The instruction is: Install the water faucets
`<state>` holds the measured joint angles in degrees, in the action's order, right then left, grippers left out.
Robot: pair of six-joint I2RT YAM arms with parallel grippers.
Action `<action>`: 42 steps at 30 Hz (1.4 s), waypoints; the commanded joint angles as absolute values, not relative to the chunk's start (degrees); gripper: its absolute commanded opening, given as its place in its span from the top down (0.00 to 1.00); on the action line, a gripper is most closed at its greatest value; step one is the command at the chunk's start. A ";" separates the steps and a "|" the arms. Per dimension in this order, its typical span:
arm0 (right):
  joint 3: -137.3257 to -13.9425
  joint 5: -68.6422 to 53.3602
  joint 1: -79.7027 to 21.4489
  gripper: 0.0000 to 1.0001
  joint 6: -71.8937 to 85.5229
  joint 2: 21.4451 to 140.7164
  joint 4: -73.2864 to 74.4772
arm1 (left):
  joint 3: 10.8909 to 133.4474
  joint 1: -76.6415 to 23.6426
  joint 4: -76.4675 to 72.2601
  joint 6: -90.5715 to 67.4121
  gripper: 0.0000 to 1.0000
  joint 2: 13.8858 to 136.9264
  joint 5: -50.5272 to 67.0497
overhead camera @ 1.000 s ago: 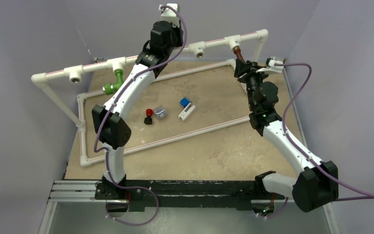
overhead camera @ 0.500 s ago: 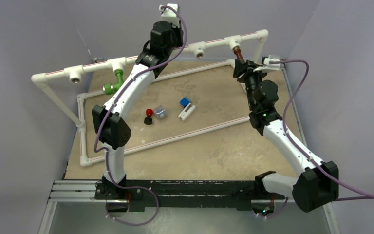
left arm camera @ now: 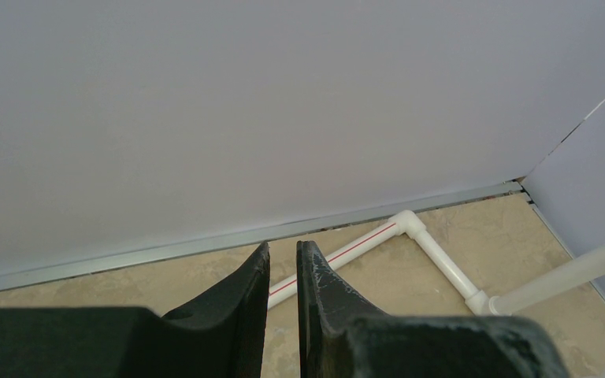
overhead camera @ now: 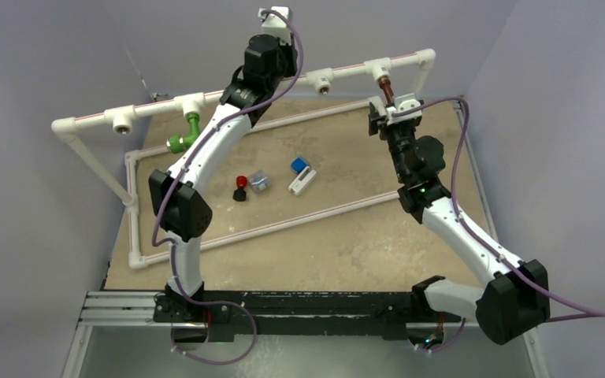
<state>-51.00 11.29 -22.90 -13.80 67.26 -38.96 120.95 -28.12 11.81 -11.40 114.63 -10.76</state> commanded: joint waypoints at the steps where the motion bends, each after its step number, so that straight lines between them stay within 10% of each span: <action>1: -48.43 15.29 -23.27 0.31 -25.12 68.70 -48.18 | 116.88 -27.37 26.32 -11.52 0.83 117.86 -4.68; 11: -47.93 13.61 -22.94 0.48 -26.74 72.37 -51.94 | 116.68 -26.74 26.59 -11.25 0.84 117.99 -4.57; 18: -48.00 11.32 -21.00 1.00 -20.35 72.42 -52.87 | 116.29 -26.29 26.63 -11.34 0.84 117.82 -4.36; 42: -46.52 5.44 -18.36 1.00 37.46 68.03 -53.50 | 115.58 -26.01 26.21 -11.60 0.83 117.68 -3.09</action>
